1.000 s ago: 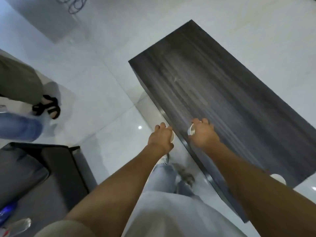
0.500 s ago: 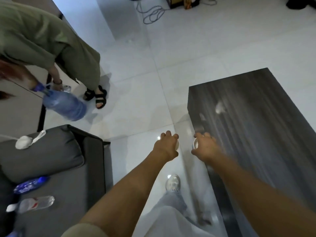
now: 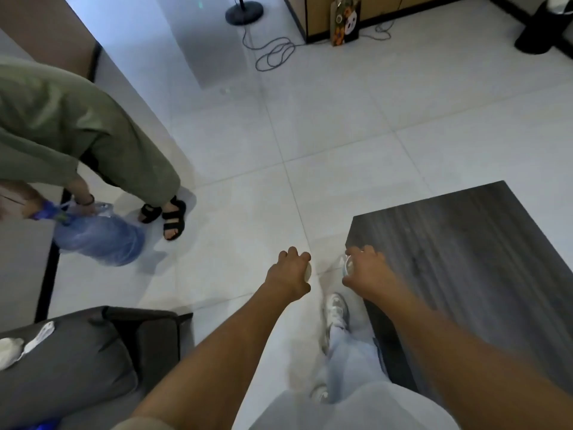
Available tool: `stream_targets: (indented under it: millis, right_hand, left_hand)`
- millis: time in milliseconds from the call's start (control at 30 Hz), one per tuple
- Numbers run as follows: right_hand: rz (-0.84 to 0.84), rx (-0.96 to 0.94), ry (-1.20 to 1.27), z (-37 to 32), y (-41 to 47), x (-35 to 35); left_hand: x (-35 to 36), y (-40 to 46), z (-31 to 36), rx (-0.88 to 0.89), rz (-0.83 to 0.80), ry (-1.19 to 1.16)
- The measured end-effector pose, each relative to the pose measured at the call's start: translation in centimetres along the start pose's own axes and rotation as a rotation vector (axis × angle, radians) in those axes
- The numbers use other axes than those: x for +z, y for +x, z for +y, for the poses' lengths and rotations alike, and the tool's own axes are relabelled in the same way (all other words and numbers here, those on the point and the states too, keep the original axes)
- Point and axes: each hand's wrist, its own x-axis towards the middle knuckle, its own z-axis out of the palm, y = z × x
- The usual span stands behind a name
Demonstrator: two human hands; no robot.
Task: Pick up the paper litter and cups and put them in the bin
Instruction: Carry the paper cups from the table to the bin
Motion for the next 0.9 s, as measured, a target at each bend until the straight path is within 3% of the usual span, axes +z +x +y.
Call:
stream_targets:
  millis: [467, 900]
  right_hand:
    - [0.038, 0.037, -0.012, -3.9, 25.3, -17.3]
    - [0.116, 0.193, 0.118, -8.5, 49.2, -31.4]
  left_hand:
    - [-17.9, 25.4, 0.9, 0.061, 0.061, -0.033]
    - [-36.3, 53.3, 0.0, 0.254, 0.029, 0.104]
